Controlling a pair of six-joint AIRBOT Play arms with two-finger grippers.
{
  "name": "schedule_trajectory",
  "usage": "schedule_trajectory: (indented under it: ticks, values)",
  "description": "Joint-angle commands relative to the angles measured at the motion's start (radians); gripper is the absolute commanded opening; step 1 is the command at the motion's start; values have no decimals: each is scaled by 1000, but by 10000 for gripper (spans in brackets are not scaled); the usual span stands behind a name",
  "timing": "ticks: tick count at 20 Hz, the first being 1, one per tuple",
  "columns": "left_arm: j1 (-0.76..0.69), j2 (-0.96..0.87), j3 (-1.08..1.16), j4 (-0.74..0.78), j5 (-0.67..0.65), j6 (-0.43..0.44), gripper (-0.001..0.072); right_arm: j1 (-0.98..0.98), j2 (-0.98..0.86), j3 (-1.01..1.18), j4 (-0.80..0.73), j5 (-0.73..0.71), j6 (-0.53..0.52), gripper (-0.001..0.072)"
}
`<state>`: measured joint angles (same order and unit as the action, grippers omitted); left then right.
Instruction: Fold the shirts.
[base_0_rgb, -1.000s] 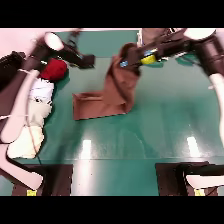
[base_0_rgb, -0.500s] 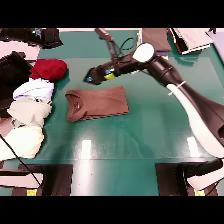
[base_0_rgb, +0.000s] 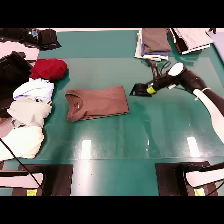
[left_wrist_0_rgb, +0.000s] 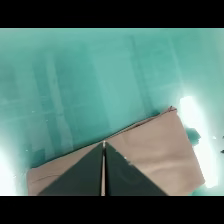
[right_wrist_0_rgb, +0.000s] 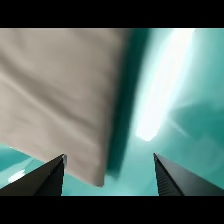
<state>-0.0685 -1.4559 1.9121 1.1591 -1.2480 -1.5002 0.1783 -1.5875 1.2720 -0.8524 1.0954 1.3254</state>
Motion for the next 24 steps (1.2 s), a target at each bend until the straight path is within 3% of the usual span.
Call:
schedule_trajectory:
  ticks: [1,4,5,6,9,10,11,14,17,24]
  values:
    - [1,-3,0,-12,-2,1,23,-16,-101,-53,181,-16,-47,621]
    - [1,-3,0,-12,-2,1,23,64,-220,48,282,-50,-69,613]
    - [1,-3,0,-16,-2,1,23,92,-256,91,311,-59,-71,558]
    - [1,-3,0,-18,-2,1,23,120,-290,133,337,-74,-71,549]
    - [-7,-3,0,-20,1,2,22,192,-372,252,354,-103,-71,329]
    - [-23,-3,0,-10,5,3,22,204,-385,280,352,-102,-74,128]
    - [-43,-3,0,2,10,13,22,210,-389,303,352,-103,-75,14]
    - [-117,-3,0,17,18,18,22,173,-339,303,322,-100,-77,13]
    - [-174,-3,0,17,11,43,22,62,-195,207,185,-117,-77,13]
    - [-210,-3,0,13,6,42,22,-479,221,-69,-49,-111,-66,13]
